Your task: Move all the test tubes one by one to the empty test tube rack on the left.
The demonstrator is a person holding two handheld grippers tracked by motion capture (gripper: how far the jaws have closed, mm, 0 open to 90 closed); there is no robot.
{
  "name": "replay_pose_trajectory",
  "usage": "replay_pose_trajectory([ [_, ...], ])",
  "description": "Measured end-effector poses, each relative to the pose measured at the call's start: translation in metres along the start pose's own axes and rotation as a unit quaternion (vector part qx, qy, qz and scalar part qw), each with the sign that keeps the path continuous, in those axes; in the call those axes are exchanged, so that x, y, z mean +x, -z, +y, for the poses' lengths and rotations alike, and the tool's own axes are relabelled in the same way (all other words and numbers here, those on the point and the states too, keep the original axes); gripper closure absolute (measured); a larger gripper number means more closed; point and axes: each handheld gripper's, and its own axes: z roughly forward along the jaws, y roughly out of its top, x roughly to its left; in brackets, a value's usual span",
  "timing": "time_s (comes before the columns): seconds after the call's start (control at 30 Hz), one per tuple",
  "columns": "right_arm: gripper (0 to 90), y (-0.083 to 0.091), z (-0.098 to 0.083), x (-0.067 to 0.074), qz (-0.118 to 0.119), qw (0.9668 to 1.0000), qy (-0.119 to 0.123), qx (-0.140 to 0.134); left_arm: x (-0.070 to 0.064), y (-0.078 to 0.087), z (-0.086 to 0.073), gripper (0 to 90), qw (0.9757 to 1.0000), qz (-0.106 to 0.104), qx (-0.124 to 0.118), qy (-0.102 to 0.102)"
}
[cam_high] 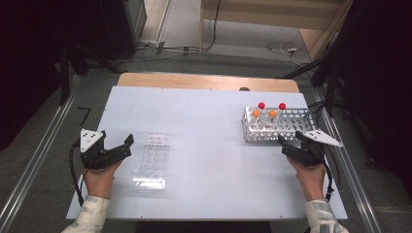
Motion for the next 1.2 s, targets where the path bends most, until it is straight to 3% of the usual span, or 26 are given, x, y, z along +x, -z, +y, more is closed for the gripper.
replay_pose_trajectory([
  [0.17, 31.6, -0.010, 0.005, 0.004, -0.004, 1.0000, 0.008, 0.001, 0.003, 0.001, 0.000, 6.4, 1.0000, -0.001, -0.004, 0.009],
  [0.37, 45.1, -0.022, 0.010, 0.009, -0.010, 0.9998, 0.014, -0.007, 0.006, 0.002, 0.000, 6.5, 0.9999, 0.004, -0.004, 0.012],
  [0.6, 52.0, -0.031, 0.014, 0.011, -0.009, 0.9997, 0.023, -0.007, 0.006, 0.001, -0.001, 6.5, 0.9999, 0.004, -0.003, 0.014],
  [0.93, 66.0, -0.042, 0.016, 0.013, -0.004, 0.9997, 0.022, -0.006, 0.008, 0.000, -0.001, 6.5, 0.9998, 0.006, -0.001, 0.019],
  [1.2, 71.0, -0.048, 0.017, 0.016, -0.010, 0.9998, 0.017, -0.001, 0.008, 0.001, -0.001, 6.5, 0.9998, 0.006, -0.002, 0.020],
])
